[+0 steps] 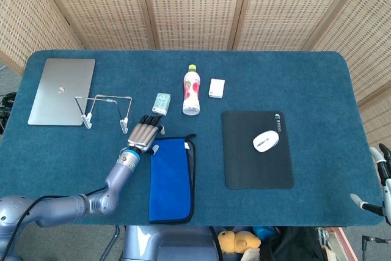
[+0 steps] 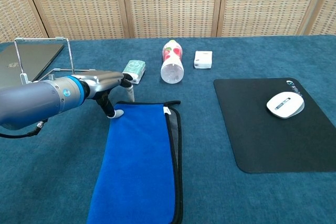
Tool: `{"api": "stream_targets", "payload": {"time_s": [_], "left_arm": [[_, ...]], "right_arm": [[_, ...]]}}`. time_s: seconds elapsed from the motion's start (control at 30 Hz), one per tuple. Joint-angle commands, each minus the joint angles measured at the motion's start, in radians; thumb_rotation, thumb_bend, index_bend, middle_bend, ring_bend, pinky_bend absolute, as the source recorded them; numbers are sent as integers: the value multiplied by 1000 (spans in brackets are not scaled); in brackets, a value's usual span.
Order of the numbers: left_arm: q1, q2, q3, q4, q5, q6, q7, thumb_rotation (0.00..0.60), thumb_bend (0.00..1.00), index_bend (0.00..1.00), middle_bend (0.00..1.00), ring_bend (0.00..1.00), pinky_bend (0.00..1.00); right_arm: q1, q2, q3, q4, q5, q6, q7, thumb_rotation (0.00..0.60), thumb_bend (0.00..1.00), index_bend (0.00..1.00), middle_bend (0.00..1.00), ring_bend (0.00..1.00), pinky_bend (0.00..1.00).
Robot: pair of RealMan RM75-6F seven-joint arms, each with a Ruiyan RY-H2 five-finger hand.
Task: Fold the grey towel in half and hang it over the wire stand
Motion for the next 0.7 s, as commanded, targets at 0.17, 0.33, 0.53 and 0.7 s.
{"api": "stream_targets", "payload": {"time_s": [0.17,0.33,0.53,0.7], "left_arm": [[12,4,5,-19,-2,24,6,600,404,360,0,0,0],[20,0,7,-21,3,34,4,600,403,367,0,0,0],[28,-14,10,-11,8,41,1,600,403,379,0,0,0],[34,-24,9,-7,15,42,-5,600,404,396,0,0,0]], "right_arm": [[0,0,-3,-1,-6,0,-2,600,0,0,0,0,0],[0,1,-5,-3,-10,0,2,600,0,0,0,0,0],[-1,3,-6,-4,-13,3,5,600,0,0,0,0,0],[0,4,-7,-3,-12,1,9,600,0,0,0,0,0]]}}
